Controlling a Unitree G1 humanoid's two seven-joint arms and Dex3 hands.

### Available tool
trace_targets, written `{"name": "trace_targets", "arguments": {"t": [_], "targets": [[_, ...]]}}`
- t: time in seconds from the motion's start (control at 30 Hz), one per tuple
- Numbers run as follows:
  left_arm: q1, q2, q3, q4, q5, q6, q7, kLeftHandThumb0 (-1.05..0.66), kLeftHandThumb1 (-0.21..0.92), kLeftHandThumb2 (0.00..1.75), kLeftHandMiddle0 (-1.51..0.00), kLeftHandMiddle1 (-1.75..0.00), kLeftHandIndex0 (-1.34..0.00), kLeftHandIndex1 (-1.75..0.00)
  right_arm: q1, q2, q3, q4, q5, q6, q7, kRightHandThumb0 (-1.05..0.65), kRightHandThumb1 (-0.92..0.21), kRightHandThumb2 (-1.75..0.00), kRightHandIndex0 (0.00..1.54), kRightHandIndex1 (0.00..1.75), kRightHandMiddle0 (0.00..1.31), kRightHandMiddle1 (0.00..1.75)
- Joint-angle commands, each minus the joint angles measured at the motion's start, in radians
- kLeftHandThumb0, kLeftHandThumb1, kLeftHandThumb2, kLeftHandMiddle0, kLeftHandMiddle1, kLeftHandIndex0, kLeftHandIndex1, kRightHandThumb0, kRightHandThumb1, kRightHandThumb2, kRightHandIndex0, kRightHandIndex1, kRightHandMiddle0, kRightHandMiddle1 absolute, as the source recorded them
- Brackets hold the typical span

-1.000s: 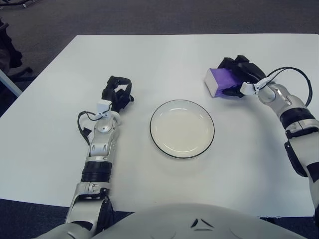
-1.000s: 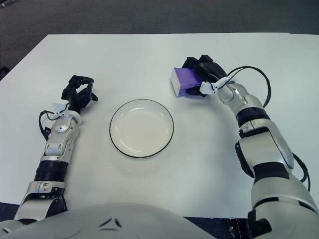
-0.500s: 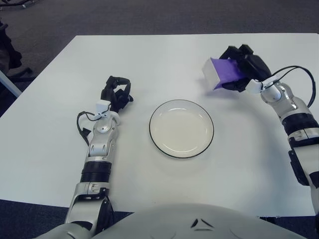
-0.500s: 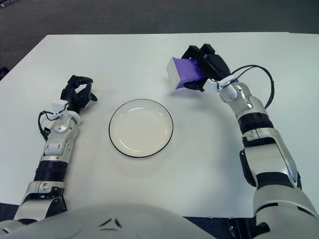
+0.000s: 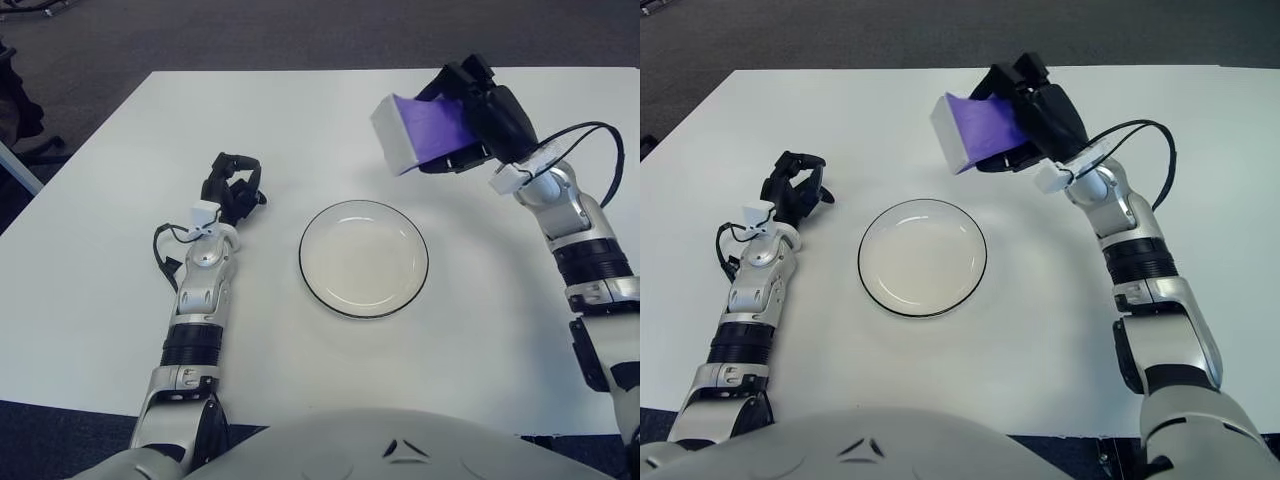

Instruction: Put the tissue paper into the plate.

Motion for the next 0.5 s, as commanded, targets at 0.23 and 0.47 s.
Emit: {"name": "trace_targets", "arguments": {"t": [0.23,0.47], "targets": [[0.097,-0.027,-0.003,0.101,0.013,0.01,-0.004,-0.36,0.9,0.36,-0.85,-1.75,-0.4,-1.56,0.041,0.042,0.01,-0.155,0.053,0.014,0.128,-0.06,-0.92,-0.08,0.85,1.75,0.64,1.75],[0.097,-0.026,-0.004,0.106,0.015,0.005,-0.003,-0.36,0.91,0.36,-0.85,-1.75,-0.41,-1.55,0.059,0.061,0.039,-0.17,0.03,-0.047,0.169,-0.06,-0.92,-0.1,0.85,1.75,0.64,1.75]]}}
